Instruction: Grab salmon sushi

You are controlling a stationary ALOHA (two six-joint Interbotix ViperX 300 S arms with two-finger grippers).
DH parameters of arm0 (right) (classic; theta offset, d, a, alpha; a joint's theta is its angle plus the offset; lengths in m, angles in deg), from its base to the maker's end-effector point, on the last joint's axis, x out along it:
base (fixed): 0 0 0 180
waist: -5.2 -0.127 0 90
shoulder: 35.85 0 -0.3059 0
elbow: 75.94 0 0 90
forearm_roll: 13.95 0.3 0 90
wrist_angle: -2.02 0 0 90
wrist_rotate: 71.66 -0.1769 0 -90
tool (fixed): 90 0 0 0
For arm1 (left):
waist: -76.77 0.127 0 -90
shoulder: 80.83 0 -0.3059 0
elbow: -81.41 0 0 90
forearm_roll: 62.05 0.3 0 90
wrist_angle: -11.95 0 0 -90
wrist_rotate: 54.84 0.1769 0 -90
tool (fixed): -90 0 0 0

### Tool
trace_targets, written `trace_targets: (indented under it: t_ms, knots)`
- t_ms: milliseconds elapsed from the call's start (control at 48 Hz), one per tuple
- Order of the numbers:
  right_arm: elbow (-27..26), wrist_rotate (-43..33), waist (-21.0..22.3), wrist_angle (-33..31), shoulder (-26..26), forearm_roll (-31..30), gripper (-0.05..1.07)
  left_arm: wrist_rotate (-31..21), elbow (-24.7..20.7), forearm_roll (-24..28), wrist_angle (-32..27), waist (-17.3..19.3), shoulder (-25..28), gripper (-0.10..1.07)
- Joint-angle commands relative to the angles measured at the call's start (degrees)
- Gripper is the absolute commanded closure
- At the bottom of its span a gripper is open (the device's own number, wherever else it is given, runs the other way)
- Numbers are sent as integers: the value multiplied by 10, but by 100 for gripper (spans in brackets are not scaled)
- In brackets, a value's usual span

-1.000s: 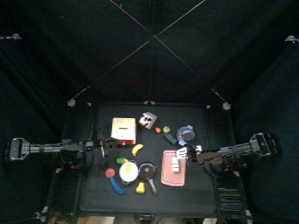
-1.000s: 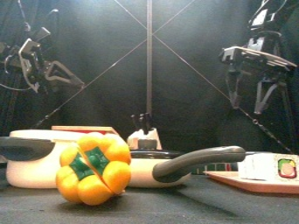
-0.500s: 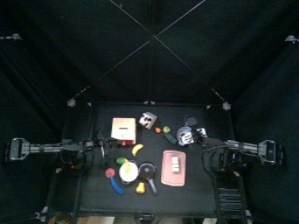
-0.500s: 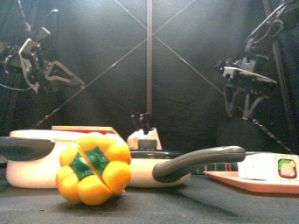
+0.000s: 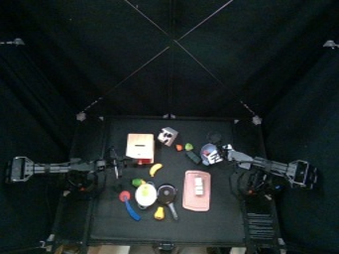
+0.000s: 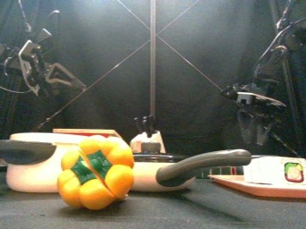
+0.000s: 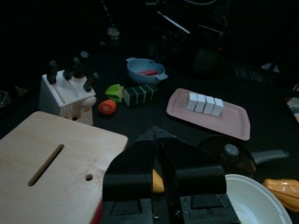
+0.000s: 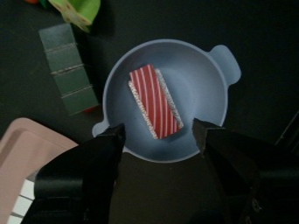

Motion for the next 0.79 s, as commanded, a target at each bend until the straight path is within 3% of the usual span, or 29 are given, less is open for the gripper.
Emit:
trace_targets:
  t_ms: [0, 208, 458, 771]
  knots:
    - [-9, 10, 4, 5, 18, -1, 9, 2, -7, 0, 2, 1, 1, 56]
    - [-12, 29, 4, 7, 67, -22, 9, 2, -7, 0, 3, 1, 1, 56]
    - [-17, 32, 5, 7, 86, -61, 8, 2, -7, 0, 3, 1, 1, 56]
    - [-13, 33, 11, 43, 121, -62, 8, 2, -7, 0, 3, 1, 1, 56]
